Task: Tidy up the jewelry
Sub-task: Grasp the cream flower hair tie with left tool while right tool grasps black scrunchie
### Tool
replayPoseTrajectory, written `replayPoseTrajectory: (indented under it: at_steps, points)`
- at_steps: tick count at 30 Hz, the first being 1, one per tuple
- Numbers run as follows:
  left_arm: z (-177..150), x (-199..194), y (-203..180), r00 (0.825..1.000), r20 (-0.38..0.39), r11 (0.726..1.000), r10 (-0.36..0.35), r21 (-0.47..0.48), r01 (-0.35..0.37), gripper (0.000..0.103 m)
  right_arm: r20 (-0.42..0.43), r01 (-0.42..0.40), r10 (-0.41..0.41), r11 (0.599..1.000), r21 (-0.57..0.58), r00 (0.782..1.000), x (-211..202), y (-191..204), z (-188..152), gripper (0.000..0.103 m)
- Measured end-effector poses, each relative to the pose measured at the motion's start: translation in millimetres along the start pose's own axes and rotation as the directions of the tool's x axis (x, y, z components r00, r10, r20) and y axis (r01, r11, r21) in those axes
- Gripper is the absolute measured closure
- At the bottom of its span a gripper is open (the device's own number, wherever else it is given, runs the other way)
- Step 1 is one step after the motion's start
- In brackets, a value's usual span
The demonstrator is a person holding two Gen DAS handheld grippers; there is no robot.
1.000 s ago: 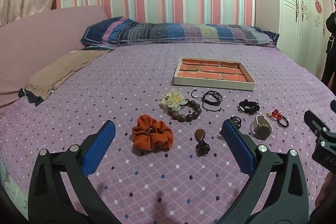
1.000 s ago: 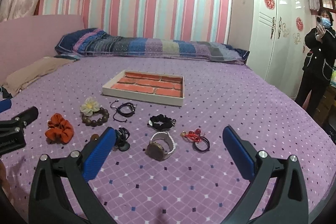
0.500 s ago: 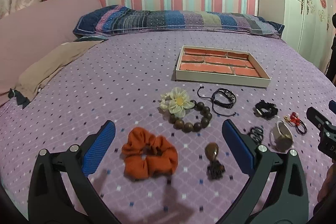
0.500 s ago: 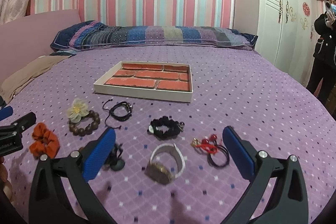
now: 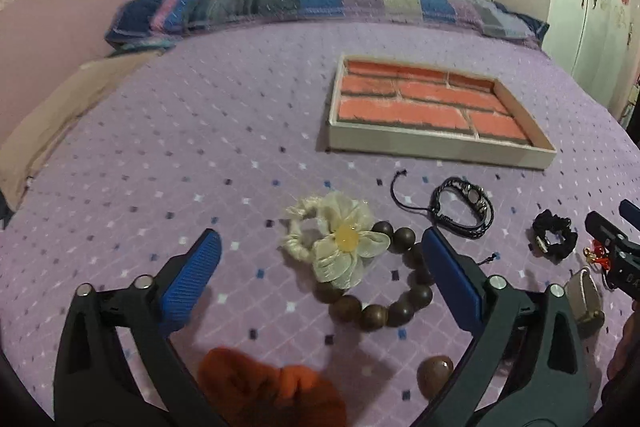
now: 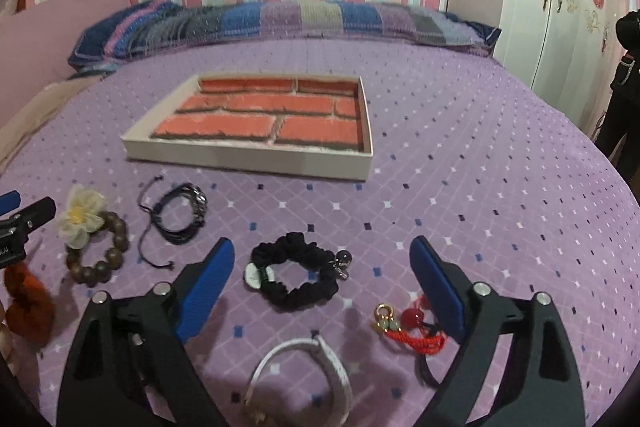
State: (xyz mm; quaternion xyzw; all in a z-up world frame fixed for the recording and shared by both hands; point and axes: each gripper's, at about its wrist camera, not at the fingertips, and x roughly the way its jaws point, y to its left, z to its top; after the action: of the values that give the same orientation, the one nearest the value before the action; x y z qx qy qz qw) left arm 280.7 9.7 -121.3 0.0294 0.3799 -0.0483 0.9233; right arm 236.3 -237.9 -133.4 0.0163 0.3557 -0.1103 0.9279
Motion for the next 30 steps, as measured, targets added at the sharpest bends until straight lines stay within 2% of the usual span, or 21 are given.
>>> replayPoseTrajectory:
  at_steps: [1, 7, 9, 11, 14, 18, 20, 22, 24, 30]
  points:
    - [1, 8, -1, 1.0, -0.018, 1.0, -0.011, 0.001, 0.011, 0.011, -0.018, 0.001, -0.001, 1.0, 0.002, 1.0, 7, -1, 0, 0.018]
    - [0, 38, -12, 0.998, -0.063, 0.999, -0.018, 0.044, 0.021, 0.012, -0.127, 0.009, -0.005, 1.0, 0.027, 0.992, 44, -6, -5, 0.028]
    - [-1, 44, -15, 0.998, -0.068, 0.998, -0.016, 0.059, 0.02, 0.012, -0.153, 0.013, -0.008, 0.999, 0.031, 0.988, 54, -6, -9, 0.037]
    - [-1, 51, -16, 0.996, -0.085, 0.998, -0.02, 0.06, 0.025, 0.021, -0.173, 0.007, 0.0, 0.999, 0.038, 0.985, 59, -7, -10, 0.046]
    - [-4, 64, -17, 0.991, -0.131, 0.997, -0.031, 0.061, 0.039, 0.039, -0.199, 0.005, 0.003, 0.999, 0.041, 0.98, 65, -7, -12, 0.05]
    - [-5, 71, -16, 0.99, -0.139, 0.998, -0.034, 0.049, 0.041, 0.046, -0.201, 0.008, -0.001, 0.999, 0.033, 0.98, 66, -6, -13, 0.056]
    - [-4, 70, -14, 0.99, -0.132, 0.998, -0.042, 0.044, 0.048, 0.058, -0.199, 0.009, -0.004, 1.0, 0.026, 0.98, 67, -5, -12, 0.065]
    - [-4, 73, -15, 0.989, -0.138, 0.998, -0.046, 0.043, 0.052, 0.066, -0.196, 0.013, -0.01, 1.0, 0.016, 0.981, 67, -4, -12, 0.07]
    - [-4, 73, -16, 0.99, -0.135, 0.998, -0.045, 0.044, 0.052, 0.068, -0.192, 0.016, -0.013, 1.0, 0.011, 0.981, 67, -4, -12, 0.077]
    - [-6, 71, -17, 0.992, -0.117, 0.997, -0.055, 0.048, 0.061, 0.084, -0.17, 0.017, -0.015, 1.0, 0.011, 0.985, 65, -5, -12, 0.082]
